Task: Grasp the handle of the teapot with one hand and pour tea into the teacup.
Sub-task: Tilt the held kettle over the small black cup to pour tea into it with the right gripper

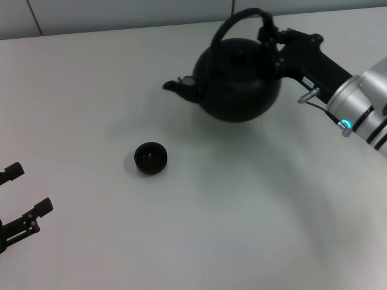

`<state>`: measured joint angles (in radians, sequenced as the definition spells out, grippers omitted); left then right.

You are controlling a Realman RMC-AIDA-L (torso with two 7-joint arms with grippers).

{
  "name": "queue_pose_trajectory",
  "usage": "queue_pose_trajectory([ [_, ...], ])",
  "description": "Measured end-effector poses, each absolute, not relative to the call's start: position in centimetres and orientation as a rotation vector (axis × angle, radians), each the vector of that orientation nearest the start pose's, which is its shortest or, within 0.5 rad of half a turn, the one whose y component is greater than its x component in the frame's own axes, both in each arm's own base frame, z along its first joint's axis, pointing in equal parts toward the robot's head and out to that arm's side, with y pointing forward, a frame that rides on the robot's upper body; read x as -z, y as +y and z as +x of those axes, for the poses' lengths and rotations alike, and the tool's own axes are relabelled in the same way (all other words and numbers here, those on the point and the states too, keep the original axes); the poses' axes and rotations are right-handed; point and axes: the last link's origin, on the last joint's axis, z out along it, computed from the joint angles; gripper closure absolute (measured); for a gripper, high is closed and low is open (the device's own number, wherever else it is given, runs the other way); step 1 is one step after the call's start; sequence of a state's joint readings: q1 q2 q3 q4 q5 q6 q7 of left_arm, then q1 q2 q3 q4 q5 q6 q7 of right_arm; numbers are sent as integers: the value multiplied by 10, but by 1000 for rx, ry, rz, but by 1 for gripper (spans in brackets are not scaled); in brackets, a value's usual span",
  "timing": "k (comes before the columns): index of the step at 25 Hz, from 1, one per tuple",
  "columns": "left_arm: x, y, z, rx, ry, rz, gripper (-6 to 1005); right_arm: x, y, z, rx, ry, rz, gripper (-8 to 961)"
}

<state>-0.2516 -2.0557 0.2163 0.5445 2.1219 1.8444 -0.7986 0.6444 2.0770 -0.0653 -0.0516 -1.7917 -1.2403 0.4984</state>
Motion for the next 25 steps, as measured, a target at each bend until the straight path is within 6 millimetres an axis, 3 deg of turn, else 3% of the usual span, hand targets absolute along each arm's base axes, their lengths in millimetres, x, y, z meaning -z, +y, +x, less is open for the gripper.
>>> queue_pose_trajectory([
  [8, -37, 215, -345, 832, -345, -2411, 172, 39, 380, 249, -835, 348, -2192, 865],
  [19, -36, 213, -346, 844, -353, -2403, 173, 34, 385, 249, -767, 262, -2228, 865],
  [25, -37, 213, -345, 847, -351, -2395, 173, 31, 385, 243, -695, 47, -2268, 865],
])
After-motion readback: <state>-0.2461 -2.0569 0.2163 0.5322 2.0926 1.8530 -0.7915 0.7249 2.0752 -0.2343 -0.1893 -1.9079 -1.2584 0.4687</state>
